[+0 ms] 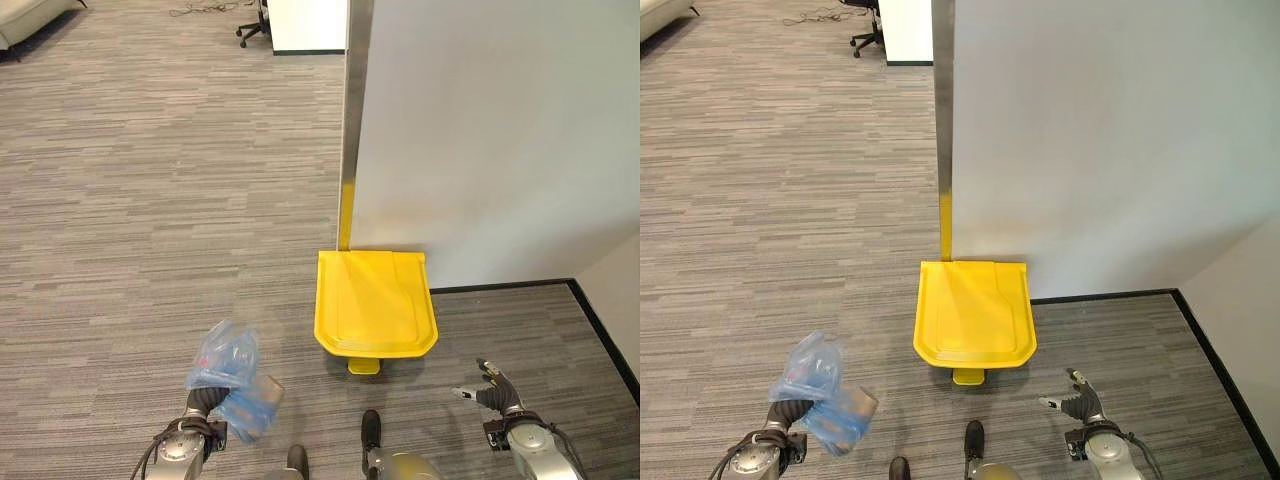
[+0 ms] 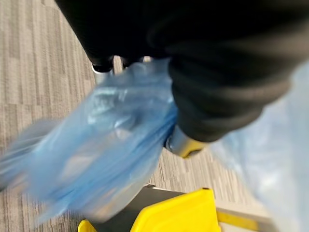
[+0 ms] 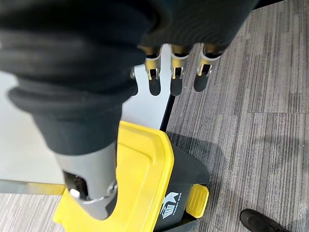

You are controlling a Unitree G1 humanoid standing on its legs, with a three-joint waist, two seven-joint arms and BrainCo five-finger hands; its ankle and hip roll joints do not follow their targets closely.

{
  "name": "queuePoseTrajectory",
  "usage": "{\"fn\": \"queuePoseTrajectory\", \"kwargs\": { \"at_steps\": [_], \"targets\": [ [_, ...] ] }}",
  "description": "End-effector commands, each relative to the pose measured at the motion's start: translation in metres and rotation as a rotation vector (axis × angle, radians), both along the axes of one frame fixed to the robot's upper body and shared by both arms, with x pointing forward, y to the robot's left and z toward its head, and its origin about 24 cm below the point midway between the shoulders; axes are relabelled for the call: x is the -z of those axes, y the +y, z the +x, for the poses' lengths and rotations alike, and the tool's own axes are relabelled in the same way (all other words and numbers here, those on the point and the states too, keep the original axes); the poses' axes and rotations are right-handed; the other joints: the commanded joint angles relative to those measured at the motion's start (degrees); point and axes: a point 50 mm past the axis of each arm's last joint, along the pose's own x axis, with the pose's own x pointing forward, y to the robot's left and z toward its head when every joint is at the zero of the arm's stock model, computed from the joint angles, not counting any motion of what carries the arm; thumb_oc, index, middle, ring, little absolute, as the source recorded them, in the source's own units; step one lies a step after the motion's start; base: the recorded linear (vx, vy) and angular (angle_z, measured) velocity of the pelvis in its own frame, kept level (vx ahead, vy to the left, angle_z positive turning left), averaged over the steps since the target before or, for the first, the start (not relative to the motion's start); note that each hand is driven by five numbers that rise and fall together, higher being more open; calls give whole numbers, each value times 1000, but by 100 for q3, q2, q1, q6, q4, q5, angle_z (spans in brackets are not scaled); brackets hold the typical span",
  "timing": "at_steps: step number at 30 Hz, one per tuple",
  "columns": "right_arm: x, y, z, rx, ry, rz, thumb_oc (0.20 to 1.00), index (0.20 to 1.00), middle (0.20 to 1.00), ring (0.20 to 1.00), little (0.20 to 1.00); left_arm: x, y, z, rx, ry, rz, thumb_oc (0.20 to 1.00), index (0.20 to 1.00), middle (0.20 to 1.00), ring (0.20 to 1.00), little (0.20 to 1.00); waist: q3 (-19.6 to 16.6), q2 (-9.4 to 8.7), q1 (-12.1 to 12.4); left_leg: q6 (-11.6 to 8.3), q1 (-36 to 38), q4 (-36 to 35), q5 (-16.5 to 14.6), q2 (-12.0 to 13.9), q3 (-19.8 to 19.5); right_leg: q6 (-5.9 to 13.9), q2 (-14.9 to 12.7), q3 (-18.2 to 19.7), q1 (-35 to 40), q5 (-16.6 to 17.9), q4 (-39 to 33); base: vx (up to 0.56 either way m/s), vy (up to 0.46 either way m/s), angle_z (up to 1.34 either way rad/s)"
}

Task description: Gather garbage on tea table into small bin, then transfer packed bag to large trash can.

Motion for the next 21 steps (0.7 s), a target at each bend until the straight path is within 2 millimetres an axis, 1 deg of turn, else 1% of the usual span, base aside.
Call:
{"fn": "queuePoseTrajectory", "kwargs": {
  "at_steps": [1,4,9,10,12,14,15,16,17,18,21],
  "targets": [
    [-15,2,20,-14,-97,-2,1000,1000,1000,1000,1000,-28,17,25,2,-139,60,200,200,200,200,200,-4,-190,25,67,-331,762,-750,-162,-195,567,-416,90,423,-1293,540,-46,89,2],
    [-15,4,22,-21,-93,-3,1000,1000,1000,1000,1000,-31,20,27,0,-153,71,200,200,200,200,200,46,-244,62,98,-497,978,-820,-193,-210,593,-459,110,329,-1273,652,-37,75,3],
    [-15,9,26,-29,-96,8,1000,1000,1000,1000,1000,-37,26,31,-11,-169,96,200,200,200,200,200,150,-322,125,198,-726,1187,-945,-312,-280,726,-541,237,42,-1183,948,-32,112,-1],
    [-15,10,26,-31,-98,9,1000,1000,1000,1000,1000,-37,28,31,-13,-171,100,200,200,200,200,200,166,-319,126,223,-736,1196,-963,-328,-285,749,-553,254,-18,-1175,1044,-7,138,-7],
    [-15,14,27,-41,-99,14,1000,1000,1000,1000,1000,-39,31,30,-17,-168,113,200,200,200,200,200,225,-292,141,296,-730,1211,-1013,-358,-267,803,-576,281,-202,-1194,1455,12,148,-11],
    [-15,17,28,-50,-105,24,1000,1000,1000,1000,1000,-40,33,30,-15,-167,121,200,200,200,200,200,290,-283,154,330,-658,1246,-1083,-373,-220,834,-584,202,-452,-1174,1881,46,111,-21],
    [-15,17,28,-50,-105,24,1000,1000,1000,1000,1000,-40,33,30,-15,-167,121,200,200,200,200,200,289,-284,155,330,-659,1247,-1084,-373,-219,834,-584,203,-454,-1175,1884,125,102,-9],
    [-16,18,29,-56,-106,21,1000,1000,1000,1000,1000,-40,33,31,-11,-166,123,200,200,200,200,200,334,-284,111,348,-428,1164,-1168,-445,-192,808,-550,69,-722,-1033,1853,197,96,-17],
    [-18,16,30,-51,-114,19,1000,1000,1000,1000,1000,-41,31,33,-5,-173,122,200,200,200,200,200,389,-248,38,359,-230,1076,-1232,-500,-197,809,-536,-93,-929,-853,1625,264,123,-9],
    [-19,15,31,-48,-118,17,1000,1000,1000,1000,1000,-41,31,34,-4,-176,121,200,200,200,200,200,425,-227,-12,352,-116,1029,-1261,-521,-212,821,-520,-186,-1103,-763,1493,213,74,-17],
    [-19,13,30,-37,-120,12,1000,1000,1000,1000,1000,-43,28,40,3,-193,118,200,200,200,200,200,513,-218,-151,300,58,1059,-1374,-604,-283,886,-508,-540,-1334,-698,991,164,22,-6]
  ]
}}
